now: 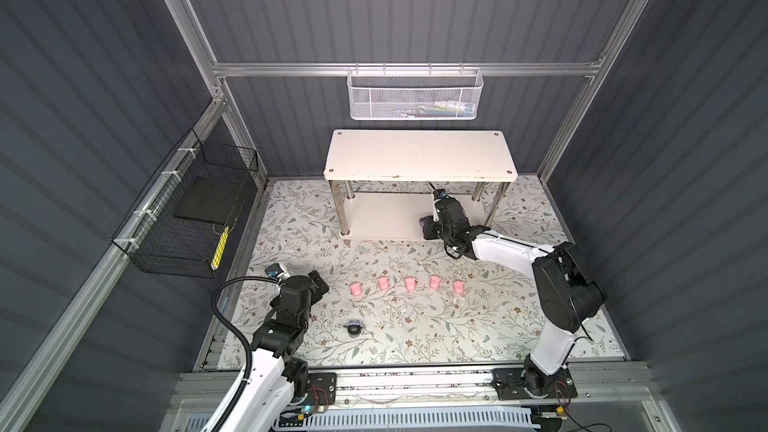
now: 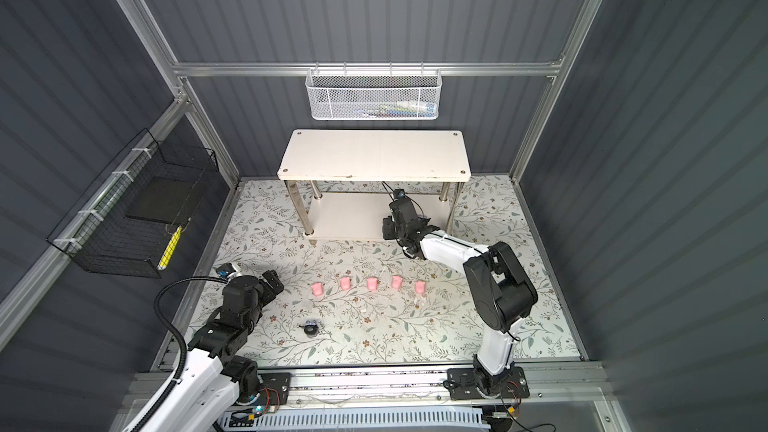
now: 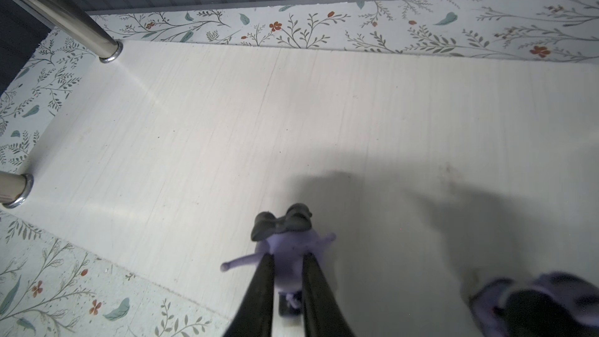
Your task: Place and organize the plastic toys onto the shelf
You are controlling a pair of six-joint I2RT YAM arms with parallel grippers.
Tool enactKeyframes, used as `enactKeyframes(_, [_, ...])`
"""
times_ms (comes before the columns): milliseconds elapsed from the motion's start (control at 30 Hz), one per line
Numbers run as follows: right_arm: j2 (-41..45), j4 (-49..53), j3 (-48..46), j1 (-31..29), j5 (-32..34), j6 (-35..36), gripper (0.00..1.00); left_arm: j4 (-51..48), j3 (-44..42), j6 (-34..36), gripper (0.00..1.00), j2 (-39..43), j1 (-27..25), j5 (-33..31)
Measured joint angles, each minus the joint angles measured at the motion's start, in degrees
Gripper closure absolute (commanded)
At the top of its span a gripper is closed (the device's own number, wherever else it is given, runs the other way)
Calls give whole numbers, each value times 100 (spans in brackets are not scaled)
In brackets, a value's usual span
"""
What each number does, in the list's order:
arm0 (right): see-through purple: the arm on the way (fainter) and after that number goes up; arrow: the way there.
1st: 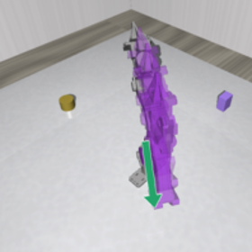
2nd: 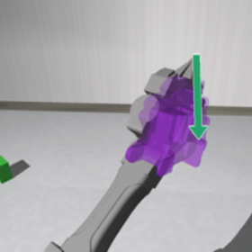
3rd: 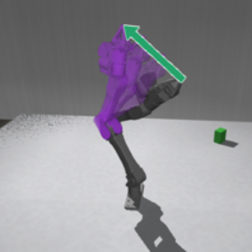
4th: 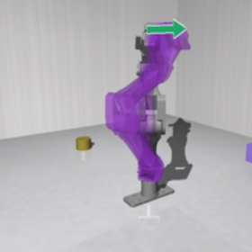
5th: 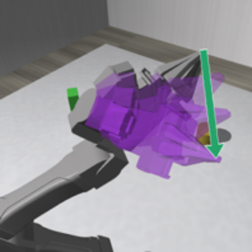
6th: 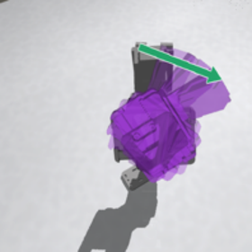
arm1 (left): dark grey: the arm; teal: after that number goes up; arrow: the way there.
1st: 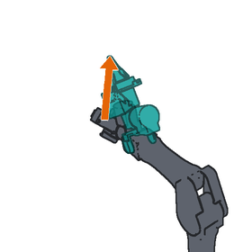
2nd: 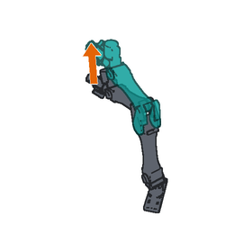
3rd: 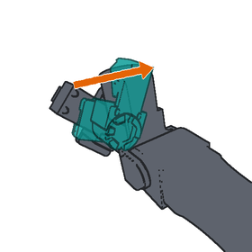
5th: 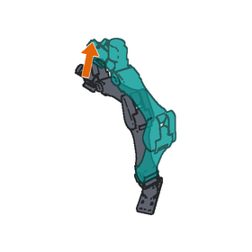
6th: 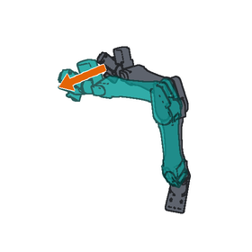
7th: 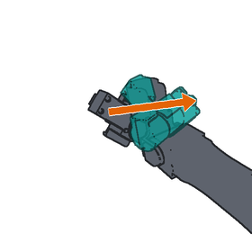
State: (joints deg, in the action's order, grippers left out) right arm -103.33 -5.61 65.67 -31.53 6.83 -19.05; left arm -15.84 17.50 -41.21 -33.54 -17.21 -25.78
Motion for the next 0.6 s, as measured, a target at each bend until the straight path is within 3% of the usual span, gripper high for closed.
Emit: enactKeyframes(600, [400, -184, -737, 0, -229, -46, 77, 22, -2, 0, 0, -157, 0, 2])
